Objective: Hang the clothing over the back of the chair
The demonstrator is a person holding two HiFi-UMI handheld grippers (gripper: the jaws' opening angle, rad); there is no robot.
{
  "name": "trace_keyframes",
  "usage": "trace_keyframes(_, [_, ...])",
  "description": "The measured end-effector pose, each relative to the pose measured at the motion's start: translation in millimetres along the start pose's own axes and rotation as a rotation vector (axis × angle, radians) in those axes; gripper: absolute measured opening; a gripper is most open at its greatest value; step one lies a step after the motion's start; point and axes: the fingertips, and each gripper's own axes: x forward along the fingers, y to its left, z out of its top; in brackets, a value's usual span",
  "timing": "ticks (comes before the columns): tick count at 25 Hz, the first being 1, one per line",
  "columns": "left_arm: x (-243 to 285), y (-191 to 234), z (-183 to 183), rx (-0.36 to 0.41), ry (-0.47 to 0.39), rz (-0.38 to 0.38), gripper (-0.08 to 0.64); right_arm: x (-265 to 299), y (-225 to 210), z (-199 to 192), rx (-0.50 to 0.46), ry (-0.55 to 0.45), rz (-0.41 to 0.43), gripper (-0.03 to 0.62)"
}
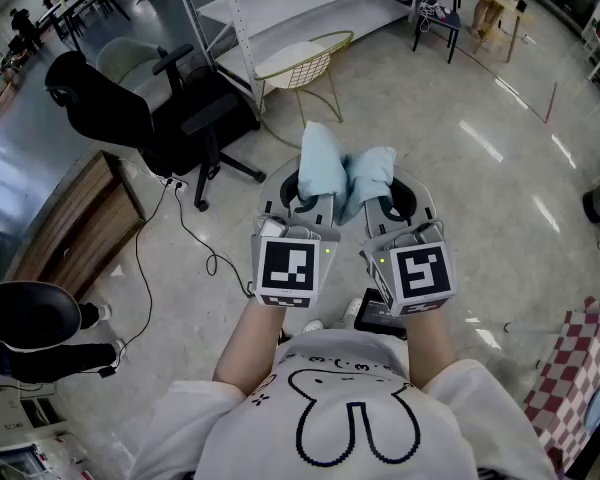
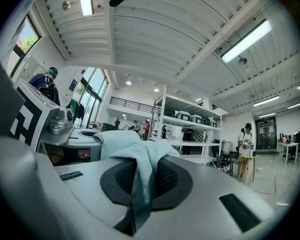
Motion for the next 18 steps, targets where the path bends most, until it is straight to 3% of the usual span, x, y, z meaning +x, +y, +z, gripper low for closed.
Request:
trace_keyframes(10, [-11,17,-8,-0.006,0.003,-0.015,0.038,8,12,-6,0.041,-0.002,-0.039,-0.005])
trace_keyframes(18, [21,41,-19,-0.007,0.018,-0.003,0.038,46,-7,-16,0.044,0.006,-0.044,-0.003])
